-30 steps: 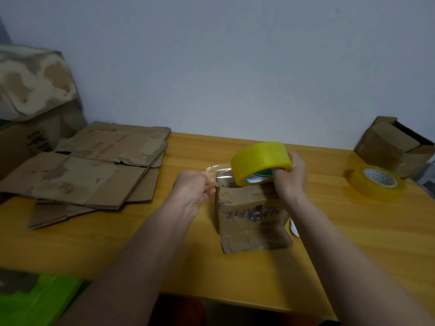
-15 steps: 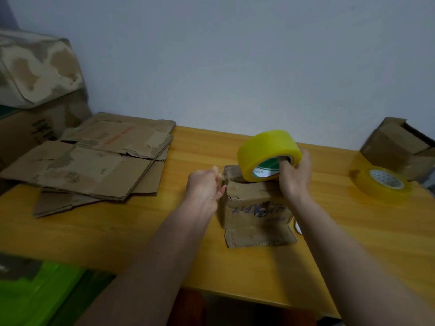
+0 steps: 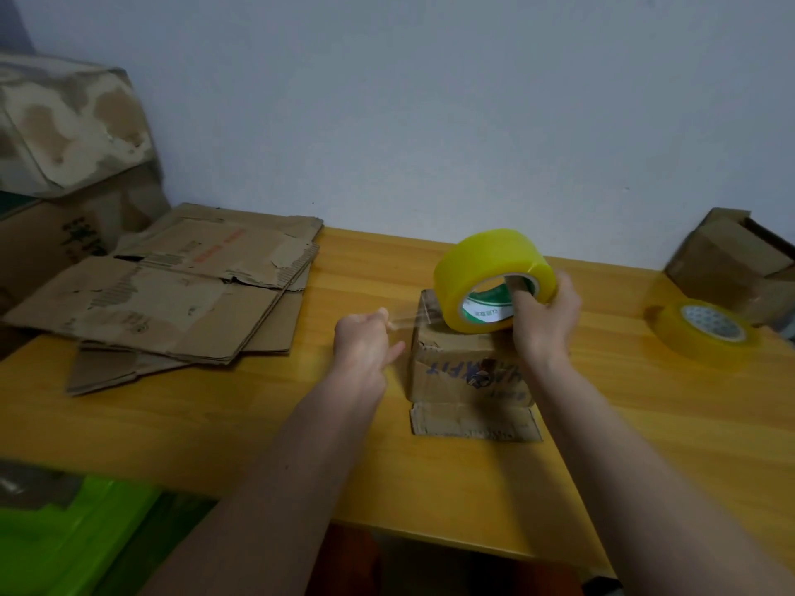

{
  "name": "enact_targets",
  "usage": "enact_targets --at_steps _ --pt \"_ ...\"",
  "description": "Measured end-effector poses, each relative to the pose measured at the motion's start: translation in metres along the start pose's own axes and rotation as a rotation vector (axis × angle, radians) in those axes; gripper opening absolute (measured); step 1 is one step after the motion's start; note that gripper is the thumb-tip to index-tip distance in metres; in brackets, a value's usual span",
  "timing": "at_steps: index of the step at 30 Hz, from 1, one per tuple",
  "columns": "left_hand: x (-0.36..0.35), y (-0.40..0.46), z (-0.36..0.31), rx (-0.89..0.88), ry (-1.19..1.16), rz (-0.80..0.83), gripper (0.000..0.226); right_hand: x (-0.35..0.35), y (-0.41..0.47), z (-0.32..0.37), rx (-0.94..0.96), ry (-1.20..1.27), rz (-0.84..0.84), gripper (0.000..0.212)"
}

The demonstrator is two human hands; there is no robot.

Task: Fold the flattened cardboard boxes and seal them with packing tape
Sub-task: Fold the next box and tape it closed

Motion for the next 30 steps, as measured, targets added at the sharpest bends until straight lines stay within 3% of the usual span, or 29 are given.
enact_targets --at_steps 2,12,21,27,30 --pt "0.001 0.001 0.007 -0.001 0.028 -0.01 0.019 0.0 0.001 0.0 0.018 -0.001 0.022 0.009" --pt "-0.017 0.007 -0.001 -0.033 0.027 -0.004 0.024 -0.001 0.002 -0.002 0.037 -0.079 0.049 0.003" --pt "-0.025 0.022 0.0 -0.065 0.12 0.016 0.034 0.001 0.004 0.003 0.149 -0.268 0.022 0.02" --pt "-0.03 0.043 0.02 -0.071 0.24 -0.012 0.027 -0.003 0.004 0.003 0.225 -0.383 0.062 0.025" --pt "-0.033 0.042 0.031 -0.098 0.339 0.047 0.023 -0.005 0.006 0.003 0.252 -0.422 0.082 0.027"
Point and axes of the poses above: each hand's wrist, its own y-axis towards the middle knuckle, its own x-axis out of the back of the hand, z = x × y, the point moved 1 cm from there along y, towards the middle knuckle, and after that the axes turned 12 degrees about -z, right-handed, at the moved point
